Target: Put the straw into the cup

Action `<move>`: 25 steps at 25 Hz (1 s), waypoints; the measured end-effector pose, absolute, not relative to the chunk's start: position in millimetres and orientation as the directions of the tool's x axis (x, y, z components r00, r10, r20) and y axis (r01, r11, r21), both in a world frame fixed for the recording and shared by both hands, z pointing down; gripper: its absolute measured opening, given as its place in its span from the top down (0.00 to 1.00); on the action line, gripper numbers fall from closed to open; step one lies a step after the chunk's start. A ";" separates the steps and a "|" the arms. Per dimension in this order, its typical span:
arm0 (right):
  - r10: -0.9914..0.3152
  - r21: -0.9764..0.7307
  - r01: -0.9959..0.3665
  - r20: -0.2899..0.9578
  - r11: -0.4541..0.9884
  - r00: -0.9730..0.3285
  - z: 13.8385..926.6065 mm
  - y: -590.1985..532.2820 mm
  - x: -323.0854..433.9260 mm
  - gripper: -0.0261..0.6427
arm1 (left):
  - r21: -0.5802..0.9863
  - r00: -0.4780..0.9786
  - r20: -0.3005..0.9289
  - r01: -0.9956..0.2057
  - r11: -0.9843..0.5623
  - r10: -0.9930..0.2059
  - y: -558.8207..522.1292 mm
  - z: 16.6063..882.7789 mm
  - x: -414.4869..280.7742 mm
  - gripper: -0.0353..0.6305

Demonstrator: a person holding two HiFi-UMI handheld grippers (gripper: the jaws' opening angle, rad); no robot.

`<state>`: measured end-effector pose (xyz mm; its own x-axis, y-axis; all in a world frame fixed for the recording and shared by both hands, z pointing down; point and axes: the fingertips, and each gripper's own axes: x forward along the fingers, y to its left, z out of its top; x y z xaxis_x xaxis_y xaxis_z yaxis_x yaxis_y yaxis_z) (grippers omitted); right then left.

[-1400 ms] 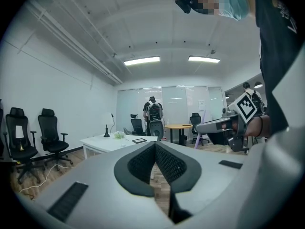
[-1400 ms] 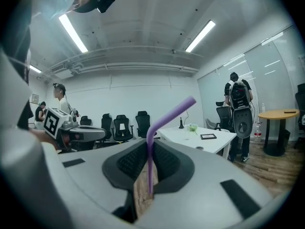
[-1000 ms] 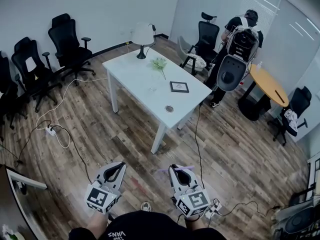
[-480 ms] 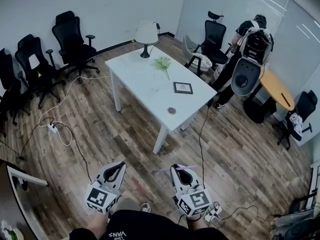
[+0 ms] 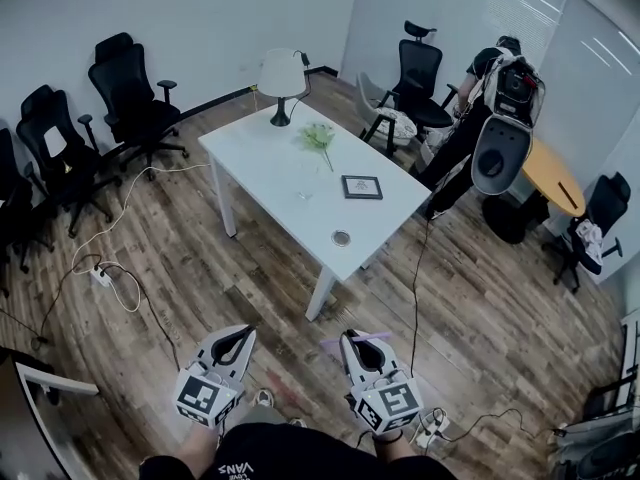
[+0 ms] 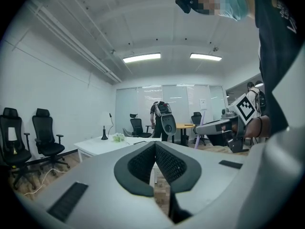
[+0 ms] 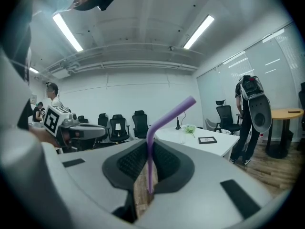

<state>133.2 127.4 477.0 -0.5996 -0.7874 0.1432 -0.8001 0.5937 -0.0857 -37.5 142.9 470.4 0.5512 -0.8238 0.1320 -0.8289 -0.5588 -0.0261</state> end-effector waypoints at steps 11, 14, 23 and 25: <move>-0.822 -0.070 -0.833 0.136 0.549 -0.553 467.9 79.3 106.1 0.90 | -0.021 0.600 0.116 -0.795 -0.606 -0.791 86.0 465.7 -63.0 0.93; -0.831 -0.069 -0.842 0.136 0.536 -0.540 465.3 70.3 96.0 0.90 | -0.016 0.610 0.115 -0.788 -0.616 -0.784 74.7 463.8 -74.0 0.93; -0.853 -0.064 -0.864 0.138 0.500 -0.504 467.9 64.4 71.0 0.90 | -0.010 0.637 0.115 -0.767 -0.642 -0.763 60.9 466.5 -101.3 0.93; -0.858 -0.059 -0.869 0.139 0.492 -0.495 468.3 62.5 69.3 0.89 | -0.010 0.639 0.113 -0.765 -0.644 -0.761 57.8 468.8 -104.9 0.93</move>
